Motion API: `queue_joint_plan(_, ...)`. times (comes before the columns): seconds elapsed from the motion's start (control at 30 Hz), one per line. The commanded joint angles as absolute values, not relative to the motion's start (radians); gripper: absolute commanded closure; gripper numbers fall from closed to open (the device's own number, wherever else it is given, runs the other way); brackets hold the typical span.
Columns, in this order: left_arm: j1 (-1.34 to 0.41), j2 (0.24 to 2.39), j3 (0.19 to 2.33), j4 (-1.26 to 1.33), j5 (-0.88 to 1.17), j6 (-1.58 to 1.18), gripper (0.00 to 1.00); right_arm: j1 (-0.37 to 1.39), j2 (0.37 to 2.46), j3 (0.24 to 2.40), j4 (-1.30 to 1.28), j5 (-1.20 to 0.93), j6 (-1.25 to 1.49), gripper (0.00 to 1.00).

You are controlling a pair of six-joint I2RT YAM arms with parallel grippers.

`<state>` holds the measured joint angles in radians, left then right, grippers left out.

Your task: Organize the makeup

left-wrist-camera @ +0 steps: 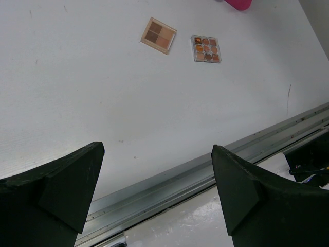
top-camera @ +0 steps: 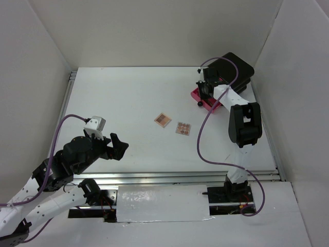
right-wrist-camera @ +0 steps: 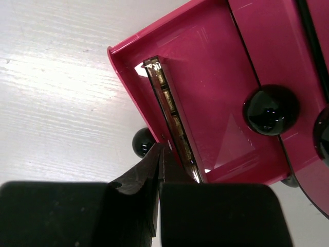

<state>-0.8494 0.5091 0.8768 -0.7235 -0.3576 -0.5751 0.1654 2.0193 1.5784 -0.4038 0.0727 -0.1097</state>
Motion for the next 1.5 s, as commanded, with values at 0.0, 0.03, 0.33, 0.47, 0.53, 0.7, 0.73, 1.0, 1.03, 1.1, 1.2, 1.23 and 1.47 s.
queue_joint_plan(0.0, -0.848, 0.514, 0.876, -0.669, -0.350, -0.551, 0.00, 0.160, 1.974, 1.582, -0.370, 0.029, -0.097, 1.00)
queue_joint_plan(0.03, -0.848, 0.515, 0.876, -0.670, -0.350, -0.552, 0.01, 0.160, 1.976, 1.580, -0.370, 0.034, -0.095, 1.00)
queue_joint_plan(0.33, -0.848, 0.508, 0.876, -0.669, -0.350, -0.552, 0.01, 0.158, 2.031, 1.609, -0.408, 0.081, -0.089, 1.00)
queue_joint_plan(0.47, -0.848, 0.509, 0.876, -0.669, -0.350, -0.552, 0.01, 0.160, 2.046, 1.618, -0.417, 0.097, -0.084, 1.00)
queue_joint_plan(0.53, -0.848, 0.511, 0.877, -0.669, -0.350, -0.551, 0.01, 0.160, 2.051, 1.618, -0.413, 0.104, -0.080, 1.00)
queue_joint_plan(0.7, -0.848, 0.508, 0.877, -0.669, -0.351, -0.552, 0.01, 0.158, 2.074, 1.640, -0.433, 0.113, -0.069, 1.00)
queue_joint_plan(0.73, -0.848, 0.508, 0.876, -0.670, -0.351, -0.552, 0.01, 0.158, 2.074, 1.638, -0.430, 0.117, -0.069, 1.00)
queue_joint_plan(1.0, -0.848, 0.508, 0.876, -0.669, -0.350, -0.552, 0.01, 0.155, 2.054, 1.628, -0.417, 0.146, -0.063, 1.00)
queue_joint_plan(1.03, -0.848, 0.508, 0.877, -0.669, -0.350, -0.552, 0.01, 0.155, 2.049, 1.629, -0.419, 0.147, -0.063, 1.00)
queue_joint_plan(1.1, -0.848, 0.506, 0.877, -0.669, -0.350, -0.552, 0.01, 0.155, 2.049, 1.635, -0.419, 0.152, -0.063, 1.00)
queue_joint_plan(1.2, -0.848, 0.505, 0.876, -0.670, -0.353, -0.554, 0.01, 0.153, 2.054, 1.641, -0.426, 0.170, -0.064, 1.00)
queue_joint_plan(1.23, -0.848, 0.503, 0.876, -0.670, -0.351, -0.554, 0.01, 0.152, 2.054, 1.641, -0.426, 0.176, -0.066, 1.00)
queue_joint_plan(1.47, -0.848, 0.503, 0.874, -0.669, -0.348, -0.552, 0.01, 0.143, 2.074, 1.629, -0.414, 0.230, -0.057, 1.00)
